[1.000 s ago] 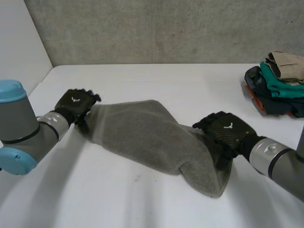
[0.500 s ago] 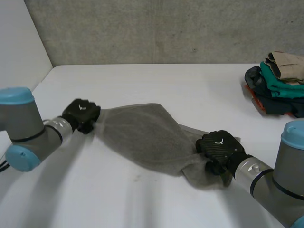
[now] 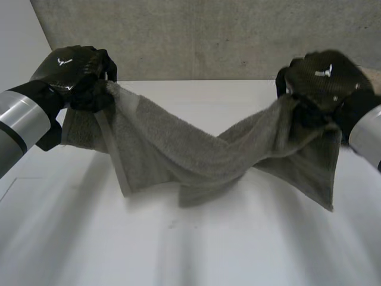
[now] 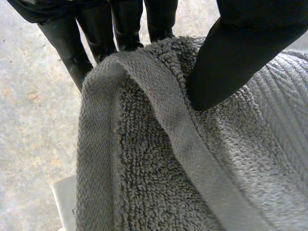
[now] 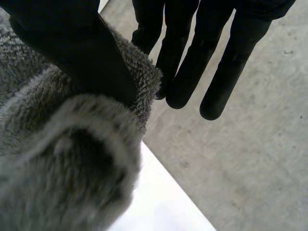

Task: Fold the laundry.

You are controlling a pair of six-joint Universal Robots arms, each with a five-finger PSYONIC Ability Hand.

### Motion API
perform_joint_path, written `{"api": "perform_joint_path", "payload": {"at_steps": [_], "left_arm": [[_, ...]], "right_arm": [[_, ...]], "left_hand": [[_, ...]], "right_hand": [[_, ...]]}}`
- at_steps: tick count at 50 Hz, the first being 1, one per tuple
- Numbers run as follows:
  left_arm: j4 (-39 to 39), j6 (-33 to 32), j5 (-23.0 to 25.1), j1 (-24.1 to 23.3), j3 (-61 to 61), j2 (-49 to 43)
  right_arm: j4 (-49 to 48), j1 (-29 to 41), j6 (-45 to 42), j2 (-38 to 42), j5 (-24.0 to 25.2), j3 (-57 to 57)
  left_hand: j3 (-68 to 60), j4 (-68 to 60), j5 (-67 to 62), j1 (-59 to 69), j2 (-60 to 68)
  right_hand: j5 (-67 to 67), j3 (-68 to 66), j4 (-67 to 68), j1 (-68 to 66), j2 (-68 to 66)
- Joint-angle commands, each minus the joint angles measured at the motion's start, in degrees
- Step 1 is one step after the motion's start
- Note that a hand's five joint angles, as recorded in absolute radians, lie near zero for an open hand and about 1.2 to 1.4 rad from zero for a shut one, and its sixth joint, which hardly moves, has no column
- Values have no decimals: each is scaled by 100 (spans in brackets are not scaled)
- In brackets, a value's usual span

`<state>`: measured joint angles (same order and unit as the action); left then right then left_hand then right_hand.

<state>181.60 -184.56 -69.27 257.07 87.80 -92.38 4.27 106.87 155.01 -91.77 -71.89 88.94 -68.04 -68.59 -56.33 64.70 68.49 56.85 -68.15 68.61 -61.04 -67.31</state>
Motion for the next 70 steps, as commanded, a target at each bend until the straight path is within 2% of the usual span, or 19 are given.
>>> {"api": "perform_joint_path", "payload": {"at_steps": [1,5,7,12,13,14,15,16,17,18,21,24,30,32,36,41,47,55,70], "left_arm": [[15,78,-43,10,-631,-1404],[24,60,-253,27,-1325,-2485],[50,51,-603,27,-1885,-3168],[77,-89,-1019,18,-2977,-4173],[103,-124,-1027,1,-3135,-4305],[164,-185,-1019,-8,-3372,-4506],[191,-212,-1010,-16,-3453,-4569],[217,-230,-993,-34,-3506,-4605],[244,-230,-992,-60,-3515,-4614],[270,-230,-984,-104,-3480,-4614],[279,-247,-984,-236,-3279,-4483],[323,-283,-1001,-412,-2726,-3816],[402,-291,-975,-474,-1196,-2515],[402,-300,-957,-491,-514,-2120],[437,-353,-948,-579,254,-1854],[885,-984,-755,-632,704,-2143],[1166,-1924,-676,-649,494,-2907],[1079,-2032,-694,-667,-69,-3567],[1088,-2032,-694,-869,-851,-4191]], "right_arm": [[-119,377,29,1685,-97,-1008],[-198,773,38,2532,-229,-1449],[-295,844,29,2804,-387,-1616],[-1250,1011,38,3648,-1132,-1889],[-1445,1037,46,3710,-1256,-1898],[-1568,1064,38,3737,-1336,-1898],[-1726,1090,20,3763,-1424,-1898],[-2015,1151,-6,3798,-1633,-1898],[-2088,1169,2,3798,-1714,-1898],[-2158,1187,11,3790,-1793,-1898],[-2229,1178,38,3693,-1952,-1846],[-2045,1134,38,3387,-1961,-1627],[-1290,1143,20,2578,-1943,-1064],[-957,1065,20,2411,-1900,-828],[-752,757,20,2304,-1689,-334],[-822,467,20,2234,-1215,271],[-1103,335,29,2234,-1064,633],[-1411,352,11,2331,-1064,818],[-1482,396,11,2480,-1064,844]], "left_hand": [[-1196,-1141,-1367,1530,1151],[-1196,-1141,-1367,1530,1151],[-1196,-1141,-1367,1530,1151],[-1196,-1141,-1367,1530,1151],[-682,-627,-853,1016,637],[1605,1659,1434,-1270,-1649],[3093,3148,2922,-2759,-3138],[4440,4495,4269,-4106,-4485],[5137,5191,4966,-4802,-5181],[5277,5331,5106,-4942,-5321],[5278,5333,5107,-4944,-5323],[5178,5232,5007,-4843,-5222],[3616,3670,3445,-3281,-3660],[2660,2715,2489,-2326,-2705],[2637,2692,2466,-2303,-2682],[2789,2843,2618,-2454,-2833],[2789,2843,2618,-2454,-2833],[2822,2877,2651,-2488,-2867],[2437,2491,2266,-2102,-2481]], "right_hand": [[1315,-1185,1139,-1896,-1269],[1315,-1185,1139,-1896,-1269],[1315,-1185,1139,-1896,-1269],[1315,-1185,1139,-1896,-1269],[872,-741,695,-1452,-826],[-548,679,-725,-32,594],[-2344,2475,-2521,1764,2390],[-5685,5815,-5861,5104,5731],[-5685,5815,-5861,5104,5731],[-5685,5815,-5861,5104,5731],[-5685,5815,-5861,5104,5731],[-5685,5815,-5861,5104,5731],[-5685,5815,-5861,5104,5731],[-5685,5815,-5861,5104,5731],[-5685,5815,-5861,5104,5731],[-5685,5815,-5861,5104,5731],[-5685,5815,-5861,5104,5731],[-5685,5815,-5861,5104,5731],[-5685,5815,-5861,5104,5731]]}}
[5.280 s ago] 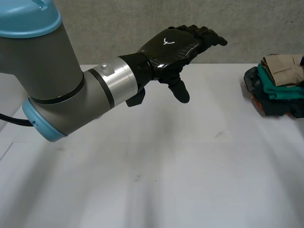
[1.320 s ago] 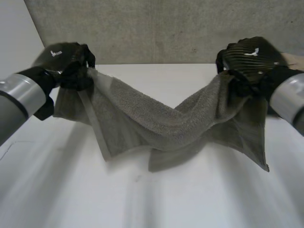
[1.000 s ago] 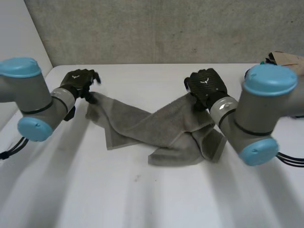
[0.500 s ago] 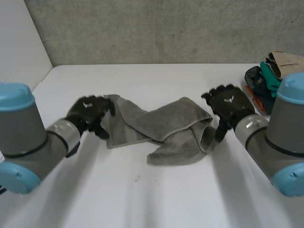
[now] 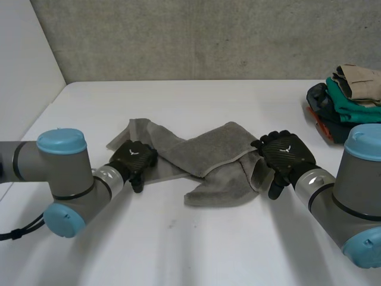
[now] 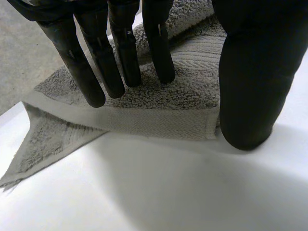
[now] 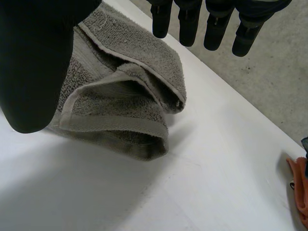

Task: Fold the laundry.

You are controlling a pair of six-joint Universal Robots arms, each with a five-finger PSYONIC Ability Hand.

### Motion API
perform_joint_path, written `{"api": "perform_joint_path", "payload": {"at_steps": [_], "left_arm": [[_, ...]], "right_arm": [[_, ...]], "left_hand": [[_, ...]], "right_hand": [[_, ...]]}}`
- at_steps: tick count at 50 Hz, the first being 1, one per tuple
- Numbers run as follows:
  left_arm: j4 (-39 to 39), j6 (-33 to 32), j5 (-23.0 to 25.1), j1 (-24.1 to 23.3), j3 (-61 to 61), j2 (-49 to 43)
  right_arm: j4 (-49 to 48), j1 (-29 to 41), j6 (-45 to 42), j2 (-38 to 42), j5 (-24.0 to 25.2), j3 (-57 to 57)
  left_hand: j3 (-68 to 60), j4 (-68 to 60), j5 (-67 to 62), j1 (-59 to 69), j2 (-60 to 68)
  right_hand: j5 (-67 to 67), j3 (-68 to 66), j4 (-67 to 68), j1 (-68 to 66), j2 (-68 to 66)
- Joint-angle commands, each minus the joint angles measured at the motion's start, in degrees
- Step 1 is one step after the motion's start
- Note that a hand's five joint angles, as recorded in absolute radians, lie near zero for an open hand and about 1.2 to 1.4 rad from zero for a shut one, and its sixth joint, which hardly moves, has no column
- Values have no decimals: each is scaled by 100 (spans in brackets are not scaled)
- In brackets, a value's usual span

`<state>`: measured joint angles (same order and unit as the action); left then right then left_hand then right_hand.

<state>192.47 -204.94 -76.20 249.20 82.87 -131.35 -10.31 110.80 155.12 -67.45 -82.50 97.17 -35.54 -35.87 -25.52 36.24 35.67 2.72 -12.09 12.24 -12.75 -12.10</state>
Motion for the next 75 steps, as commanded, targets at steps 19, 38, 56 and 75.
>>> {"api": "perform_joint_path", "payload": {"at_steps": [19,38,56,75], "left_arm": [[-8,6,-18,-153,-1299,-742],[-8,6,-61,-170,-1599,-910],[-570,999,-141,-153,-580,1875],[-562,1570,-158,85,-403,3335]], "right_arm": [[-23,11,-52,180,6,48],[-41,3,-61,303,-11,39],[705,-621,817,75,-20,-874],[2139,-674,3155,2385,797,-3968]], "left_hand": [[-1488,-1454,-1489,1417,1474],[-4445,-4411,-4446,4374,4431],[-4446,-4413,-4448,4376,4433],[-4446,-4413,-4448,4376,4433]], "right_hand": [[-272,209,-224,275,210],[-272,209,-224,275,210],[-272,209,-224,275,210],[-29,-35,20,32,-33]]}}
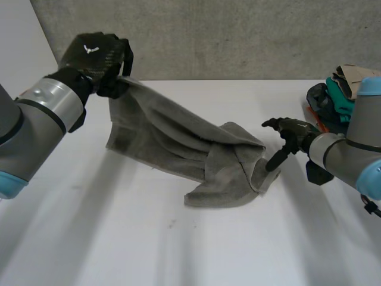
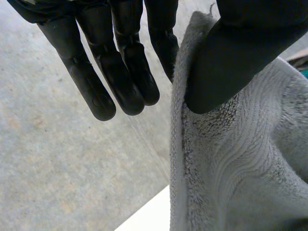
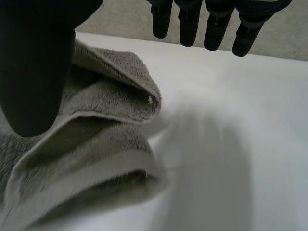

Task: Fold the laundry.

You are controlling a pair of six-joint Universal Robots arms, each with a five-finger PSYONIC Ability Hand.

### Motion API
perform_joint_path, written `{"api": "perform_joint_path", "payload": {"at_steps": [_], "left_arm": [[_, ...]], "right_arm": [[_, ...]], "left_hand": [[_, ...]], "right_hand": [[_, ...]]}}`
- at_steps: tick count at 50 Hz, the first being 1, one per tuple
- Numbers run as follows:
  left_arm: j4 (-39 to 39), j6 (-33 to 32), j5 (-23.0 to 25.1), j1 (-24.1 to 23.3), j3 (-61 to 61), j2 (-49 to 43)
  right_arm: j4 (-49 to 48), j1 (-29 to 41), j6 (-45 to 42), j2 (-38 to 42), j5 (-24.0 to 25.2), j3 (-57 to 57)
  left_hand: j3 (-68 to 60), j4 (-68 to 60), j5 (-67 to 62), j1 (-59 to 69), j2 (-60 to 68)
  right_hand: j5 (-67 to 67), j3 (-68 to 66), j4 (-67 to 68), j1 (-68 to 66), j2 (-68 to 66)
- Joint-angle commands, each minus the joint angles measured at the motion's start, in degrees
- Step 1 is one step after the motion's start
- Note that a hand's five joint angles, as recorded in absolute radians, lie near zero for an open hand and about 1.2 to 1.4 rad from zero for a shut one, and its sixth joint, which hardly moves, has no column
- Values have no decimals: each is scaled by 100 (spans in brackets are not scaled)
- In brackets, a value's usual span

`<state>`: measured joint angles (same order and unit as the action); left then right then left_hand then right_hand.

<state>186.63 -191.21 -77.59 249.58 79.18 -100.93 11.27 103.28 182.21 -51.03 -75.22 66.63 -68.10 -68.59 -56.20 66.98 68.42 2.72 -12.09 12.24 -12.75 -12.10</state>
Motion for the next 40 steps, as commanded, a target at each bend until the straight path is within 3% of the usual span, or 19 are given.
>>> {"api": "perform_joint_path", "payload": {"at_steps": [1,5,9,10,12,16,19,28,32,40], "left_arm": [[22,224,-11,56,-25,319],[40,329,-20,73,-25,486],[49,487,-37,152,-16,592],[40,514,-37,179,-16,609],[49,593,-37,284,10,644],[49,725,-37,512,54,680],[49,821,-46,723,72,750],[-13,945,24,1260,414,759],[-30,927,68,1242,651,724],[242,883,139,1286,1223,4]], "right_arm": [[-20,96,499,840,78,-1028],[-2,245,605,1429,87,-1609],[42,342,631,1597,113,-1838],[33,351,719,1536,166,-1847],[33,342,867,1344,218,-1821],[-11,299,974,824,306,-1663],[-46,202,563,166,324,-1399],[243,-387,-2212,-1890,228,-372],[428,-230,-2996,-2366,254,-29],[499,113,-3359,-2500,210,455]], "left_hand": [[-1190,-1141,-1380,1302,1158],[-1190,-1141,-1380,1302,1158],[-1190,-1141,-1380,1302,1158],[-1190,-1141,-1380,1302,1158],[-1190,-1141,-1380,1302,1158],[-1190,-1141,-1380,1302,1158],[-1190,-1141,-1380,1302,1158],[-1190,-1141,-1380,1302,1158],[-1190,-1141,-1380,1302,1158],[-1190,-1141,-1380,1302,1158]], "right_hand": [[55,-119,103,-52,-117],[711,-774,759,-708,-773],[3833,-3897,3881,-3830,-3895],[6106,-6169,6154,-6103,-6168],[6722,-6785,6770,-6719,-6784],[6728,-6791,6776,-6725,-6790],[6728,-6791,6776,-6725,-6790],[6728,-6791,6776,-6725,-6790],[6728,-6791,6776,-6725,-6790],[6728,-6791,6776,-6725,-6790]]}}
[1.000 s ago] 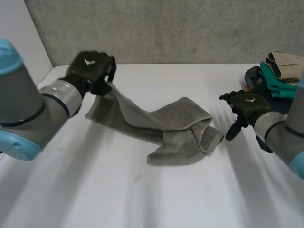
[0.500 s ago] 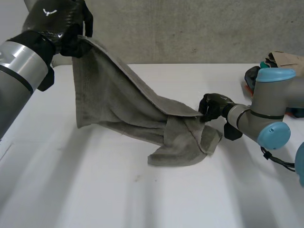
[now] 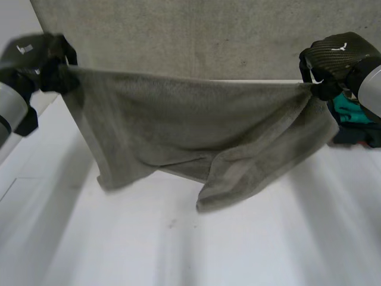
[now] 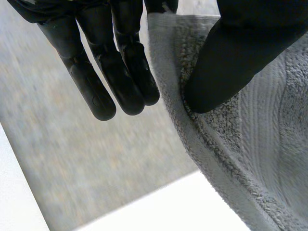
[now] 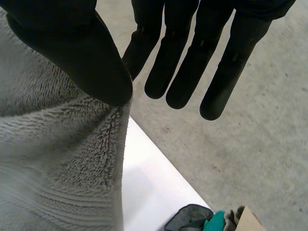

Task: Fold the laundry.

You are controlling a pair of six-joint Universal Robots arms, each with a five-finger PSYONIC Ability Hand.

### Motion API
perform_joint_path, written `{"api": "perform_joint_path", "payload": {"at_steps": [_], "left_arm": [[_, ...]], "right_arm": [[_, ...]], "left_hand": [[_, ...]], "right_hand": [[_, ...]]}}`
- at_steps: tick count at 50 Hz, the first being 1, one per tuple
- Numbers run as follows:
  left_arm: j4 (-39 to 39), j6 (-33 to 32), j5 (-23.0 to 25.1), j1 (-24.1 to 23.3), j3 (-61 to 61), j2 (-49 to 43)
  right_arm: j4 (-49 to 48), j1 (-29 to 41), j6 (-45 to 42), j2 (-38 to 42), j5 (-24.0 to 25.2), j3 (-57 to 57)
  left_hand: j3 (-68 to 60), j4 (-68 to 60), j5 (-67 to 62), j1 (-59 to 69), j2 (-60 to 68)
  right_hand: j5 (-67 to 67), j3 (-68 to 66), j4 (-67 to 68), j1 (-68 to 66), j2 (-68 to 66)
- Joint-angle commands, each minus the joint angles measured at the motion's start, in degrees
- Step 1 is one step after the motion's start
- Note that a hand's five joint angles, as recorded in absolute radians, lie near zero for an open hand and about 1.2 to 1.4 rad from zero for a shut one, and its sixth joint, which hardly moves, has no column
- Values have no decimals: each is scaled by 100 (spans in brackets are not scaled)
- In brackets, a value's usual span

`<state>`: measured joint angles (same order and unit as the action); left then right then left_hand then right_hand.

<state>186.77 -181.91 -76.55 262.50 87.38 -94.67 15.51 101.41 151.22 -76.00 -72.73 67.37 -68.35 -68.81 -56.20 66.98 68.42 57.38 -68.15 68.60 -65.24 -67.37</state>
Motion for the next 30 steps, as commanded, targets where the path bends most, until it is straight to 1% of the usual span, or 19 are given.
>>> {"api": "perform_joint_path", "payload": {"at_steps": [1,3,4,8,10,14,16,18,19,21,22,23,24,25,26,27,28,29,30], "left_arm": [[290,-55,27,-15,411,-771],[413,-81,9,-59,411,-1122],[457,-99,9,-76,402,-1228],[580,-152,-9,-155,227,-1624],[589,-169,-17,-156,87,-1773],[633,-178,0,-173,-369,-1984],[694,-178,0,-182,-695,-2116],[869,-169,0,-208,-1377,-2353],[957,-161,0,-226,-1712,-2424],[1098,-134,-9,-270,-2275,-2512],[1308,-108,-9,-331,-2853,-2573],[1440,-90,-9,-366,-3128,-2591],[1590,-90,-9,-384,-3383,-2600],[1991,-73,-35,-384,-3786,-2591],[2222,-73,-61,-384,-3921,-2574],[2485,-55,-122,-384,-4044,-2565],[2670,-29,-184,-384,-4097,-2556],[3003,41,-358,-384,-4176,-2530],[3171,68,-447,-393,-4177,-2521]], "right_arm": [[84,344,-286,85,-39,391],[84,432,-330,374,-57,400],[84,485,-383,732,-92,357],[22,520,-278,1533,-241,216],[22,538,-190,1763,-338,128],[-4,565,196,2299,-540,-310],[-100,538,390,2563,-646,-837],[-249,538,495,2626,-742,-1198],[-520,547,600,2591,-882,-1539],[-933,573,698,2512,-1049,-1840],[-1197,582,733,2424,-1129,-1963],[-1826,582,794,2197,-1269,-2138],[-2172,573,821,2056,-1340,-2192],[-2523,565,847,1924,-1401,-2201],[-2857,573,847,1809,-1454,-2193],[-3452,582,839,1599,-1507,-2149],[-3711,582,839,1510,-1525,-2140],[-3931,582,830,1422,-1534,-2114],[-4002,591,830,1369,-1534,-2105]], "left_hand": [[-1165,-1119,-1380,1302,1158],[-1165,-1119,-1380,1302,1158],[-1165,-1119,-1380,1302,1158],[-1165,-1119,-1380,1302,1158],[-1165,-1119,-1380,1302,1158],[-1165,-1119,-1380,1302,1158],[-1165,-1119,-1380,1302,1158],[-1165,-1119,-1380,1302,1158],[-1165,-1119,-1380,1302,1158],[-1165,-1119,-1380,1302,1158],[-1165,-1119,-1380,1302,1158],[-1165,-1119,-1380,1302,1158],[-1165,-1119,-1380,1302,1158],[-1165,-1119,-1380,1302,1158],[-1165,-1119,-1380,1302,1158],[-1165,-1119,-1380,1302,1158],[-1165,-1119,-1380,1302,1158],[-1165,-1119,-1380,1302,1158],[-1165,-1119,-1380,1302,1158]], "right_hand": [[1262,-1185,1140,-1476,-1263],[1262,-1185,1140,-1476,-1263],[1262,-1185,1140,-1476,-1263],[1262,-1185,1140,-1476,-1263],[1262,-1185,1140,-1476,-1263],[1262,-1185,1140,-1476,-1263],[1262,-1185,1140,-1476,-1263],[1262,-1185,1140,-1476,-1263],[1262,-1185,1140,-1476,-1263],[1262,-1185,1140,-1476,-1263],[1262,-1185,1140,-1476,-1263],[1262,-1185,1140,-1476,-1263],[1262,-1185,1140,-1476,-1263],[1262,-1185,1140,-1476,-1263],[1262,-1185,1140,-1476,-1263],[1262,-1185,1140,-1476,-1263],[1262,-1185,1140,-1476,-1263],[1262,-1185,1140,-1476,-1263],[1262,-1185,1140,-1476,-1263]]}}
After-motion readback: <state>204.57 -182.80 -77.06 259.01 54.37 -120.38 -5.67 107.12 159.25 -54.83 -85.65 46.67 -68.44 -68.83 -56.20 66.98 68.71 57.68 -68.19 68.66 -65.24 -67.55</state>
